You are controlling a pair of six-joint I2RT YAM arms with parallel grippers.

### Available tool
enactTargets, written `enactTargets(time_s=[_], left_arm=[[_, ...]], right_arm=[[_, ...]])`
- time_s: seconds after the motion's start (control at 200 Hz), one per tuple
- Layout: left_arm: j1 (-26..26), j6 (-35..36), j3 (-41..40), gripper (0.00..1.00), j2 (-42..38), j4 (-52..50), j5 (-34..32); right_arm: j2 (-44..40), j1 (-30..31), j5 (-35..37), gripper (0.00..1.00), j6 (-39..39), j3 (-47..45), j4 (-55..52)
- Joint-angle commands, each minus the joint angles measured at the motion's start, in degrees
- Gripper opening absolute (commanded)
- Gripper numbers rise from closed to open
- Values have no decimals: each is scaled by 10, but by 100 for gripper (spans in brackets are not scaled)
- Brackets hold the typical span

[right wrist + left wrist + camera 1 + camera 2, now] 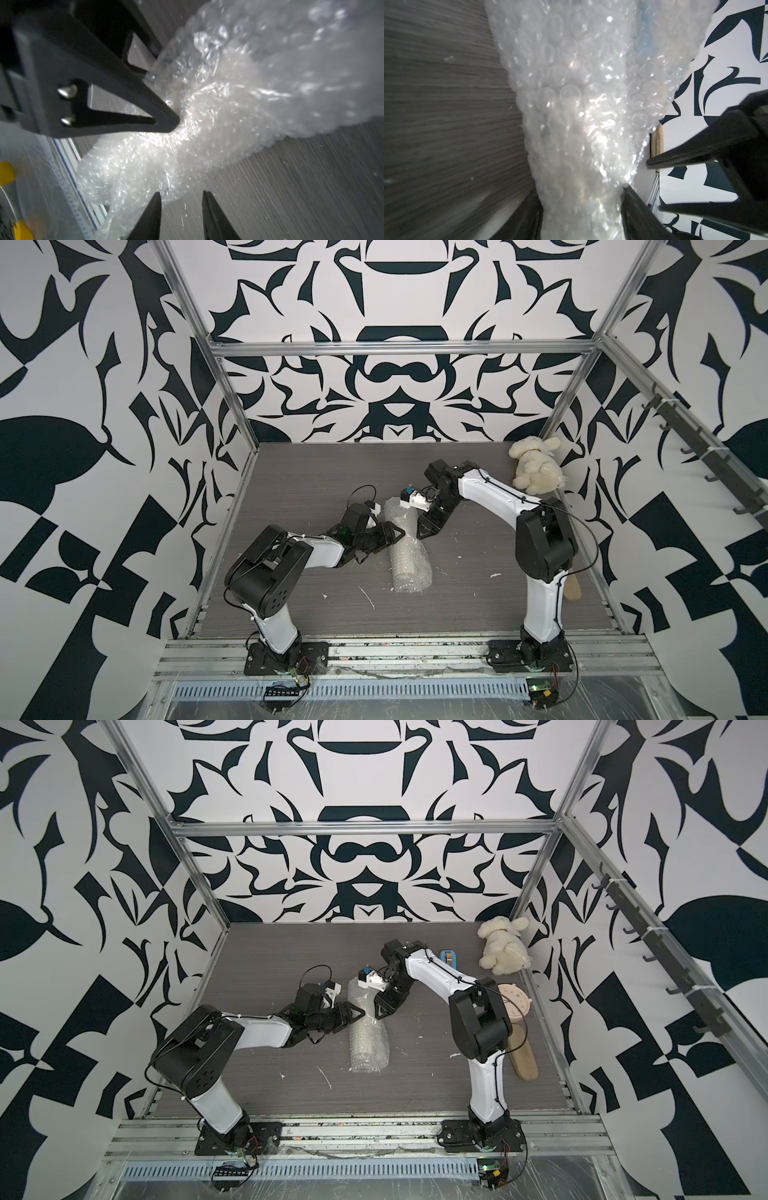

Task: Wrap vases in bubble wrap
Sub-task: Stick the tape on the bubble wrap.

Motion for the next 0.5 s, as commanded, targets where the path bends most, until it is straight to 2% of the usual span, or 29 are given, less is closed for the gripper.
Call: enactTargets(time_s=[0.0,0.195,0.36,0.495], left_arm=[[3,6,-19,60,4,-49,-11],[3,5,-17,60,2,-51,-10],[3,4,-15,60,1,-50,-8],[4,1,-15,61,-1,-48,-6]], right_arm=[[-32,-2,-33,28,47,-17,58],[-44,-1,-89,15,114,-75,157],[-50,-1,-96,12,150,-136,225],[-52,0,-72,11,171,-174,264]])
